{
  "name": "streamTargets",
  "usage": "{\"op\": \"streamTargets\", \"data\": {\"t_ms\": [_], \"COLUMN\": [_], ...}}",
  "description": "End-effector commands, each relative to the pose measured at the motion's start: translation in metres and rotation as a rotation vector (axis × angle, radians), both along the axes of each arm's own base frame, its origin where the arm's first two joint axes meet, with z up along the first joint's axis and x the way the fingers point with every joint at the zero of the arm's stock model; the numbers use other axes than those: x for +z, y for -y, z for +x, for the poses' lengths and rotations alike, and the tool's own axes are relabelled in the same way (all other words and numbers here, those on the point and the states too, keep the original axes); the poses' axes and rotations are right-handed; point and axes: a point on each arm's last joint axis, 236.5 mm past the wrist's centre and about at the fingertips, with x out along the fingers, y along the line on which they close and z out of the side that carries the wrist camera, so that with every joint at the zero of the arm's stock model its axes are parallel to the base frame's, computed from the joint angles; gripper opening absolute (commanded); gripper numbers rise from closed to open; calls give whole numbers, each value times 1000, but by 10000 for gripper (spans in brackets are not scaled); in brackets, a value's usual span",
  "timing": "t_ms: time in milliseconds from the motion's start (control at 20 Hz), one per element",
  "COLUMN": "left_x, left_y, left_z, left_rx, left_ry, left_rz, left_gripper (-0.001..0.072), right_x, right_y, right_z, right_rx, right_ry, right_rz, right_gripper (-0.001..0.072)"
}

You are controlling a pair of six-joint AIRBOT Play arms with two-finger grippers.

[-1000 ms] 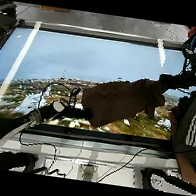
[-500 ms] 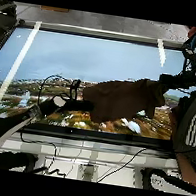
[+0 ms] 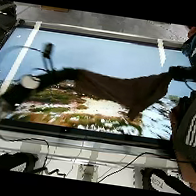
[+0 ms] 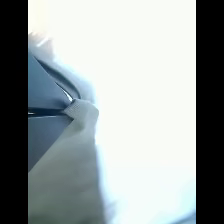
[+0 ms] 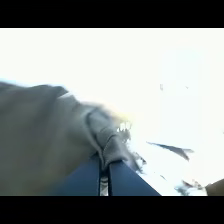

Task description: Fold the clothes and pants, and hang the long-sleeved shirts on hangers.

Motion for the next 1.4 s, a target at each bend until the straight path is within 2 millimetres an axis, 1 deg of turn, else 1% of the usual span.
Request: {"op": "streamTargets", "data": {"t_ms": [0, 50, 100, 150, 250, 300, 400, 500, 550, 600, 650, 750, 850, 900, 950, 1000, 1050, 1100, 1150, 1200, 1250, 1300, 1350], "left_x": [114, 140, 163, 181, 207, 216, 230, 241, 246, 248, 247, 235, 220, 214, 209, 206, 202, 191, 170, 144, 111, 78, 41], "left_y": [-112, -137, -156, -170, -189, -195, -202, -205, -203, -196, -184, -149, -114, -102, -94, -89, -87, -90, -99, -111, -124, -133, -136], "left_z": [-9, -20, -34, -46, -69, -78, -94, -107, -113, -119, -124, -133, -150, -157, -162, -164, -163, -156, -143, -125, -104, -83, -61], "left_rx": [302, 375, 434, 477, 536, 554, 577, 587, 583, 559, 508, 366, 219, 171, 137, 121, 116, 128, 160, 207, 253, 281, 291], "left_ry": [300, 372, 434, 482, 554, 579, 619, 651, 664, 667, 653, 595, 524, 492, 459, 432, 399, 350, 272, 180, 71, -28, -136], "left_rz": [7, 2, -2, -5, -8, -7, -6, -7, -10, -10, -4, 13, 15, 2, -21, -53, -84, -90, -73, -64, -40, -28, -54], "left_gripper": [14, 14, 14, 15, 15, 15, 15, 15, 14, 15, 15, 13, 14, 13, 13, 13, 13, 12, 12, 12, 12, 13, 13], "right_x": [74, 93, 108, 123, 145, 152, 168, 189, 200, 212, 222, 234, 236, 238, 239, 239, 237, 228, 213, 191, 163, 130, 97], "right_y": [7, 5, 5, 4, 3, 2, -1, -7, -11, -16, -21, -31, -35, -37, -38, -39, -39, -38, -36, -34, -32, -29, -27], "right_z": [-6, -10, -16, -22, -35, -43, -61, -83, -95, -109, -124, -159, -190, -204, -213, -219, -219, -213, -201, -183, -158, -131, -105], "right_rx": [-16, -16, -18, -20, -21, -21, -16, -7, -1, 7, 19, 42, 53, 55, 55, 48, 38, 34, 28, 23, 18, 13, 5], "right_ry": [217, 267, 311, 355, 413, 430, 463, 522, 553, 586, 612, 641, 641, 647, 652, 652, 639, 605, 554, 486, 401, 312, 228], "right_rz": [-49, -46, -49, -52, -57, -57, -52, -40, -32, -21, -8, 10, 4, -1, 2, 18, 37, 45, 48, 56, 66, 77, 88], "right_gripper": [15, 15, 15, 15, 15, 15, 15, 15, 15, 15, 15, 15, 15, 15, 15, 15, 15, 15, 15, 15, 15, 15, 15]}}
